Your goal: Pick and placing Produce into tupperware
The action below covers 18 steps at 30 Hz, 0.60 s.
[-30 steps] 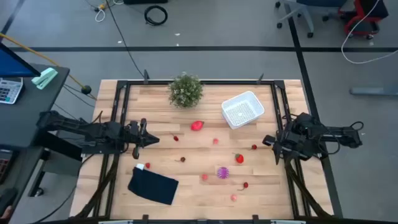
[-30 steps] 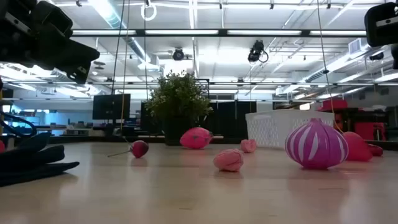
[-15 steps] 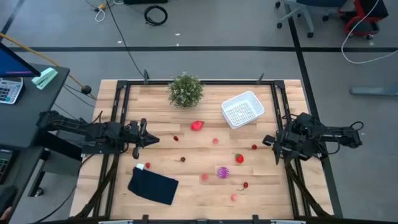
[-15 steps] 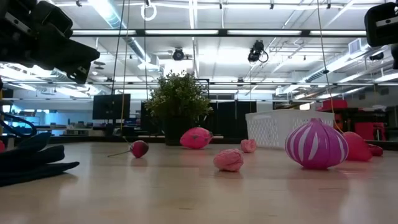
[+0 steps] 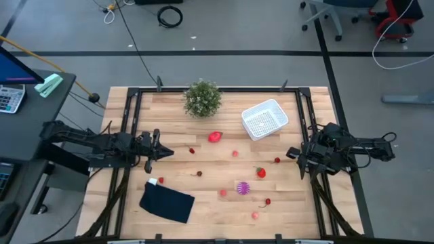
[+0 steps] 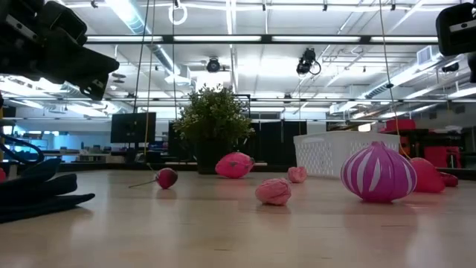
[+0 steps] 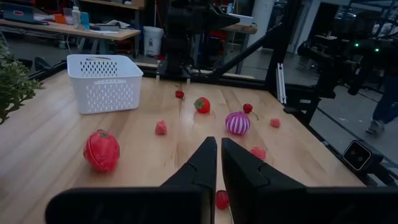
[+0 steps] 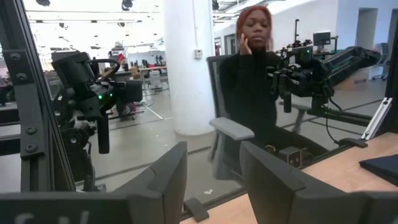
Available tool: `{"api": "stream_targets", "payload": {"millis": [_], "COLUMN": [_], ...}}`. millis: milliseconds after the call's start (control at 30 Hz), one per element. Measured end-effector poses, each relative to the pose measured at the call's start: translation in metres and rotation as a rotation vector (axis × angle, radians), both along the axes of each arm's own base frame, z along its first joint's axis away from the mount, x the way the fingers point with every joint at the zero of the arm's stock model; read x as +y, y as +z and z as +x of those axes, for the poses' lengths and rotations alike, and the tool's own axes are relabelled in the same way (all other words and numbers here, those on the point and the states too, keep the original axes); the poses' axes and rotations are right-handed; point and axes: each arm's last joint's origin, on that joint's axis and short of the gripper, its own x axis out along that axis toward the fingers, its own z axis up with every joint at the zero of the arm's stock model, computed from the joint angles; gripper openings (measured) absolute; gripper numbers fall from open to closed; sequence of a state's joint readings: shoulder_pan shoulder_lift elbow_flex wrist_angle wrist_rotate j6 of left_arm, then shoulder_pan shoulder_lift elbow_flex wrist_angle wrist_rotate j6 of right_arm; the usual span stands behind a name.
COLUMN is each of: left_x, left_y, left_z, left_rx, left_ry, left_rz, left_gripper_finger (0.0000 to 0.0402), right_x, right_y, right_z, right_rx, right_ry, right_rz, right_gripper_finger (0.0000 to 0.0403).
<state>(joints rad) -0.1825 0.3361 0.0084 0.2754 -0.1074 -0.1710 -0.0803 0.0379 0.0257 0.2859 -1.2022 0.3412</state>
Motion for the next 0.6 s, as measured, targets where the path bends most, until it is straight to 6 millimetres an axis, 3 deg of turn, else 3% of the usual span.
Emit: {"api": "stream_targets", "payload": {"millis": [600], "left_x": [0.0], "left_y": [0.0001], "left_z": [0.0], "left_rx": [-0.001], "left_ry": [0.0], "left_rz": [0.001], "left_gripper_finger": [0.0031], "right_x": [0.0], "right_y": [0.0], "right_z": [0.0], "right_rx": [0.0], "right_ry": [0.0], "right_rz": [0.0], "right_gripper_finger": [0.0156]}}
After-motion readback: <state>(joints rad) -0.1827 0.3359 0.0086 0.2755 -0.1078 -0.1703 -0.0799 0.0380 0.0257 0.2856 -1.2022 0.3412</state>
